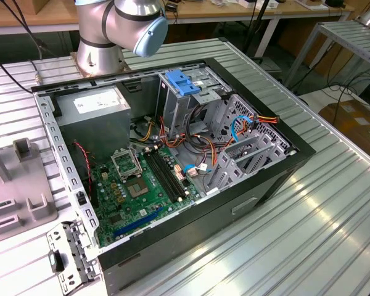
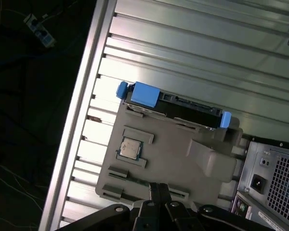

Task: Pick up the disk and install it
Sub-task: 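Pick up the disk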

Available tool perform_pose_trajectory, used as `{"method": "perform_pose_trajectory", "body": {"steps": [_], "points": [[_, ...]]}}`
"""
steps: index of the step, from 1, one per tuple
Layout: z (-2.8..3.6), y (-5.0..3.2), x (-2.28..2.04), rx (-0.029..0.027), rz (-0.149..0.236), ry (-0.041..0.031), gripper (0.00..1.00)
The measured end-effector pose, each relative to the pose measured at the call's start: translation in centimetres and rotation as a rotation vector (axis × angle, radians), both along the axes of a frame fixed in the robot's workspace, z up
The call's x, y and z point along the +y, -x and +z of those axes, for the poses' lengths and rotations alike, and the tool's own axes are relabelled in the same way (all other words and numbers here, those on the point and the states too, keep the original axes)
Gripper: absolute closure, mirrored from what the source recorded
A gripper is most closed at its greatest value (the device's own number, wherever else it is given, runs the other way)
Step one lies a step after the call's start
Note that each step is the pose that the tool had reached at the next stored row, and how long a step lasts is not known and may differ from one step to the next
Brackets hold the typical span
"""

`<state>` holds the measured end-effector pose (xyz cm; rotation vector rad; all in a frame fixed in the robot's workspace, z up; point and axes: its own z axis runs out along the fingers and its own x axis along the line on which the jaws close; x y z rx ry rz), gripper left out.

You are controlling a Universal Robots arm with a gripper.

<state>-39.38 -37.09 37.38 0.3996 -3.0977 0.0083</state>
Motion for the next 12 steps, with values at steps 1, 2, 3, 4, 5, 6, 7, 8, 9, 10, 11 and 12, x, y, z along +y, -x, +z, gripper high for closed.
{"method": "perform_pose_trajectory", "body": {"steps": [1,2,3,4,5,6,7,8,9,10,11,12], "points": [[0.0,0.0,0.0,-0.0001,0.01,0.0,0.89],[0.0,0.0,0.0,0.0,0.015,0.0,0.89],[0.0,0.0,0.0,0.0,0.021,0.0,0.89],[0.0,0.0,0.0,0.0,0.026,0.0,0.89],[0.0,0.0,0.0,-0.0001,0.03,0.0,0.89],[0.0,0.0,0.0,0.0,0.039,0.0,0.89],[0.0,0.0,0.0,-0.0001,0.045,0.0,0.89],[0.0,0.0,0.0,-0.0001,0.05,0.0,0.89],[0.0,0.0,0.0,0.0,0.054,0.0,0.89],[0.0,0.0,0.0,0.0,0.062,0.0,0.89],[0.0,0.0,0.0,0.0,0.067,0.0,0.89],[0.0,0.0,0.0,0.0,0.071,0.0,0.89]]}}
